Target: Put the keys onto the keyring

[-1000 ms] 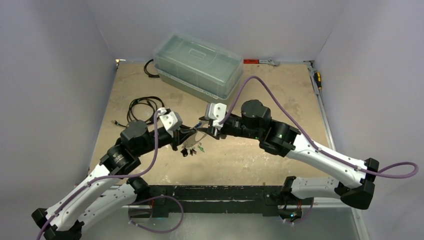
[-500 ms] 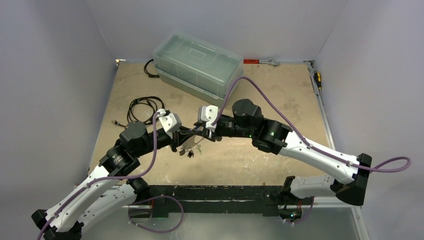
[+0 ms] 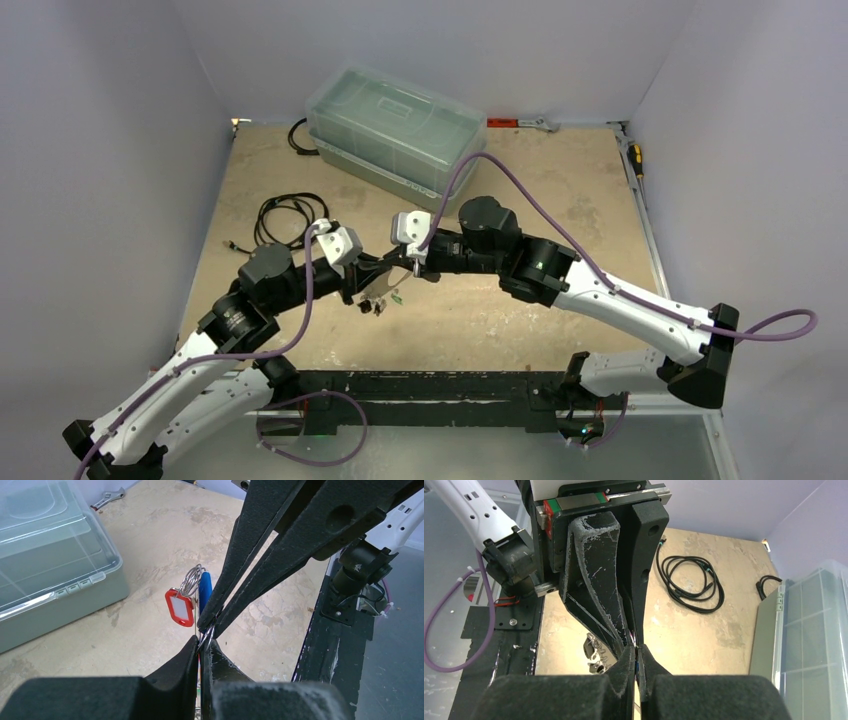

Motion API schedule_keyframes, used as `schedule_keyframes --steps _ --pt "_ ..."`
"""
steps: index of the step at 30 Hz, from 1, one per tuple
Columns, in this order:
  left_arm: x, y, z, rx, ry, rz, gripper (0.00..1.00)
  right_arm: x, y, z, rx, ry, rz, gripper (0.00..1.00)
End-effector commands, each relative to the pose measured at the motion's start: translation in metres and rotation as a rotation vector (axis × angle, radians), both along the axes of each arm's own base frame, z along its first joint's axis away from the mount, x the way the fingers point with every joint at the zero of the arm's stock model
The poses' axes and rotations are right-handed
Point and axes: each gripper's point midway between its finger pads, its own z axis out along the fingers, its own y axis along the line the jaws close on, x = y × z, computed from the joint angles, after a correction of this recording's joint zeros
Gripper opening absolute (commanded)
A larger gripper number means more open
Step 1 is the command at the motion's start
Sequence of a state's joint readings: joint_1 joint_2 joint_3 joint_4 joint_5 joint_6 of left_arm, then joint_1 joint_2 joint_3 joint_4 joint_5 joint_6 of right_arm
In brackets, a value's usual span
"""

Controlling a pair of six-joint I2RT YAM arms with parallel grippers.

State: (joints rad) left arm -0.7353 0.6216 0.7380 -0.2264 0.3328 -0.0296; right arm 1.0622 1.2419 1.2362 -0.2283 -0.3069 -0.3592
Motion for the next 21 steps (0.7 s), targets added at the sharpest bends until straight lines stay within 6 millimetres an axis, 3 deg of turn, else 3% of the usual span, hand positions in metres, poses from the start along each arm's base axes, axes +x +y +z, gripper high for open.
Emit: schedule_keyframes --steps 1,5,8,11,14,21 --pt "-0.002 -0.003 0.030 -0.065 -0.091 -0.026 0.07 -0.001 -0.003 0.020 0.039 -0.028 -0.004 0.00" --pt "0.000 -0.005 0.024 -0.036 -0.060 -0.025 0.38 -0.003 -0.011 0.026 0.057 -0.036 -0.022 0.00" --pt "0.000 -0.006 0.022 -0.012 -0.035 -0.031 0.46 0.001 -0.020 0.022 0.042 -0.033 -0.068 0.00" --pt "-0.004 -0.008 0.022 0.013 -0.011 -0.060 0.46 0.001 -0.026 0.018 0.041 -0.027 -0.086 0.00" --pt "-0.009 -0.009 0.025 0.037 -0.011 -0.091 0.39 -0.001 -0.032 0.017 0.047 -0.027 -0.098 0.00" --pt "-0.024 -0.012 0.052 0.022 -0.080 -0.180 0.32 -0.005 -0.039 0.020 0.052 -0.030 -0.095 0.00"
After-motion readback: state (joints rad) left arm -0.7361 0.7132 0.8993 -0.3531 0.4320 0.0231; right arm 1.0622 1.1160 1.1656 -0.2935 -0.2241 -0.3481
